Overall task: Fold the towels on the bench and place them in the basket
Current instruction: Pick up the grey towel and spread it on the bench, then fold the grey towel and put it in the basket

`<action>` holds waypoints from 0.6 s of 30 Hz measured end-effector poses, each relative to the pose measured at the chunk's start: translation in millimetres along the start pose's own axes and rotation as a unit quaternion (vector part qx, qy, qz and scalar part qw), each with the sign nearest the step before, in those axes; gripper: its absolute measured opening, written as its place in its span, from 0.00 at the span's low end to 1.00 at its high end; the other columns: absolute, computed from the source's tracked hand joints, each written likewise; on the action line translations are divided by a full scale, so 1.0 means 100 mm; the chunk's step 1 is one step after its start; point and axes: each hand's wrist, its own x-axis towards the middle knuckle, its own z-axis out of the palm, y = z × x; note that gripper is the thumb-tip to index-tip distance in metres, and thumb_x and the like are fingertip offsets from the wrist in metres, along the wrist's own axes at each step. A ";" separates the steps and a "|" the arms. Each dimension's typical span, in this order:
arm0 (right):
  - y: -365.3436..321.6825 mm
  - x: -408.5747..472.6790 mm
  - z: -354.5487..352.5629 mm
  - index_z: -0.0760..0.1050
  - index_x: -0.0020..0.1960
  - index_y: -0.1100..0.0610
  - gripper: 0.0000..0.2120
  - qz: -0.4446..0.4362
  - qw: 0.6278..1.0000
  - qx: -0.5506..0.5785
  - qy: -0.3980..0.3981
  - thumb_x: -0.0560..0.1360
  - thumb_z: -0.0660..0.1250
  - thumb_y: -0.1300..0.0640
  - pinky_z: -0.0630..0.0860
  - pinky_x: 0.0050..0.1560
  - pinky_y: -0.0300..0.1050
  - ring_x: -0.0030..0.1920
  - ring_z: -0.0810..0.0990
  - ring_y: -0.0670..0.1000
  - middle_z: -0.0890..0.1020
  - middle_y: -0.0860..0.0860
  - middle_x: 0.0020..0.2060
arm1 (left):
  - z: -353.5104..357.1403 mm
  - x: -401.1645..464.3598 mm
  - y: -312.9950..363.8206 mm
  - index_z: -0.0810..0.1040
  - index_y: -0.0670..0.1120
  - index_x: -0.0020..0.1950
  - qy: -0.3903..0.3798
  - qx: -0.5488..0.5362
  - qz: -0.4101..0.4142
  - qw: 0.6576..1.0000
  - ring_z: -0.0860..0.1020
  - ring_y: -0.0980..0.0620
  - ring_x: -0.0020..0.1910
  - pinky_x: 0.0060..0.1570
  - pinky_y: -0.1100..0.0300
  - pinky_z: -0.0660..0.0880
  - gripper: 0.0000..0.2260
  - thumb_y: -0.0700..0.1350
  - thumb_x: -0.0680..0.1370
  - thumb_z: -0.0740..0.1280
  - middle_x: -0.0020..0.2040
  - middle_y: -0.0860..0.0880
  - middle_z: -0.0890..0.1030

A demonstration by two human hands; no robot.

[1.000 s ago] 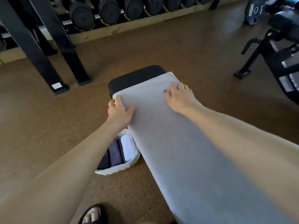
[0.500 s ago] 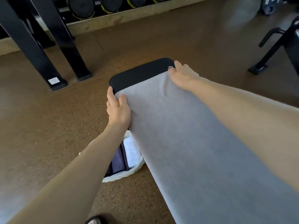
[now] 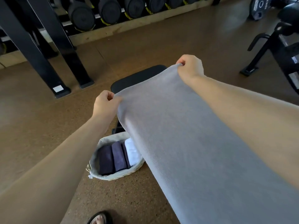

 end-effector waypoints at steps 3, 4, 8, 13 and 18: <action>-0.04 -0.16 -0.40 0.82 0.49 0.51 0.12 0.002 1.000 0.017 0.005 0.77 0.61 0.62 0.75 0.46 0.43 0.50 0.79 0.51 0.83 0.49 0.48 | -0.16 -0.29 0.23 0.72 0.45 0.44 -0.032 0.015 0.064 0.997 0.67 0.52 0.35 0.34 0.59 0.67 0.07 0.44 0.78 0.68 0.37 0.49 0.72; -0.03 -0.24 -0.56 0.83 0.48 0.50 0.12 0.008 0.999 0.031 -0.001 0.76 0.62 0.62 0.74 0.46 0.42 0.50 0.79 0.50 0.83 0.48 0.48 | -0.22 -0.41 0.31 0.72 0.43 0.44 -0.044 0.024 0.088 0.995 0.67 0.52 0.34 0.34 0.59 0.67 0.07 0.44 0.78 0.68 0.36 0.49 0.72; 0.12 -0.68 -1.28 0.83 0.52 0.51 0.09 0.047 0.990 0.127 -0.036 0.77 0.67 0.62 0.71 0.40 0.39 0.44 0.77 0.48 0.81 0.49 0.46 | -0.48 -1.10 0.62 0.70 0.38 0.41 -0.133 0.058 0.198 0.969 0.64 0.56 0.32 0.33 0.62 0.63 0.13 0.43 0.78 0.70 0.34 0.50 0.68; 0.58 -1.45 -2.23 0.80 0.56 0.55 0.09 0.136 0.944 0.271 -0.131 0.82 0.62 0.63 0.71 0.35 0.41 0.34 0.70 0.48 0.73 0.52 0.36 | -0.60 -2.09 0.86 0.66 0.44 0.37 -0.250 0.094 0.298 0.917 0.65 0.58 0.29 0.30 0.67 0.65 0.16 0.42 0.78 0.72 0.31 0.53 0.67; 1.14 -2.29 -2.80 0.79 0.53 0.60 0.10 0.183 0.935 0.268 -0.145 0.80 0.59 0.66 0.80 0.49 0.49 0.48 0.83 0.56 0.81 0.59 0.49 | -0.43 -3.01 0.78 0.65 0.48 0.37 -0.340 0.142 0.394 0.842 0.66 0.56 0.33 0.34 0.64 0.65 0.17 0.44 0.78 0.72 0.32 0.54 0.68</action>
